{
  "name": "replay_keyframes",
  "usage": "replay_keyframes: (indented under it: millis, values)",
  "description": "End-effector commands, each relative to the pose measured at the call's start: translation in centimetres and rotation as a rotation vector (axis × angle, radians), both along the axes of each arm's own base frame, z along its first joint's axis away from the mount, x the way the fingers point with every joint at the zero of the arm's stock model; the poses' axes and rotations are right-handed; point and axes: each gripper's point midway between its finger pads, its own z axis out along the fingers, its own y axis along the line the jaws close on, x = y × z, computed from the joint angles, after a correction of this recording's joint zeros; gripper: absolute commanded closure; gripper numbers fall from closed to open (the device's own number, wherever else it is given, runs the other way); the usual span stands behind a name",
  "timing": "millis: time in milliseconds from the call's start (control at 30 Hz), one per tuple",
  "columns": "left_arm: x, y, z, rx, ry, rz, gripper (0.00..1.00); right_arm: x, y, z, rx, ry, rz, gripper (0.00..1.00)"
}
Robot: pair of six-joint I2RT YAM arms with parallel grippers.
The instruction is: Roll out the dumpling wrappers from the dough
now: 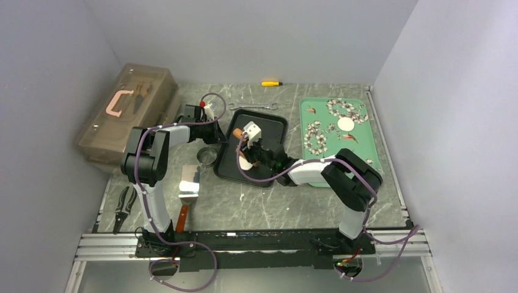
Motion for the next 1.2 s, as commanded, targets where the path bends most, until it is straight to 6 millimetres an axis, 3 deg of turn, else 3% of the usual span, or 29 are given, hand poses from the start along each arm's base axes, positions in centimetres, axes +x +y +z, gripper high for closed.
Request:
replay_keyframes:
  millis: [0, 200, 400, 533, 667, 867, 1167]
  values:
    - [-1.6, 1.1, -3.0, 0.074, 0.088, 0.017, 1.0, 0.3, -0.2, -2.8, -0.021, 0.001, -0.007, 1.0]
    - [-1.5, 1.1, -2.9, 0.075, 0.083, 0.019, 1.0, -1.0, -3.5, -8.0, -0.133, 0.051, -0.066, 1.0]
    - [-1.6, 1.2, -3.1, 0.08, 0.086, 0.02, 1.0, -2.1, -5.6, -11.1, -0.233, 0.077, -0.107, 1.0]
    - [-1.5, 1.2, -3.2, 0.081, 0.087, 0.021, 1.0, -1.4, -7.7, -12.7, -0.318, 0.081, -0.191, 1.0]
    - [-1.6, 1.3, -3.2, 0.083, 0.089, 0.021, 1.0, -0.3, -9.6, -13.3, -0.344, 0.101, -0.259, 1.0]
    - [-1.6, 1.3, -3.2, 0.085, 0.09, 0.021, 1.0, 0.5, -11.4, -12.5, -0.329, 0.114, -0.315, 1.0]
    - [-1.5, 1.3, -3.1, 0.086, 0.085, 0.02, 1.0, 1.3, -12.7, -11.9, -0.331, 0.115, -0.352, 1.0]
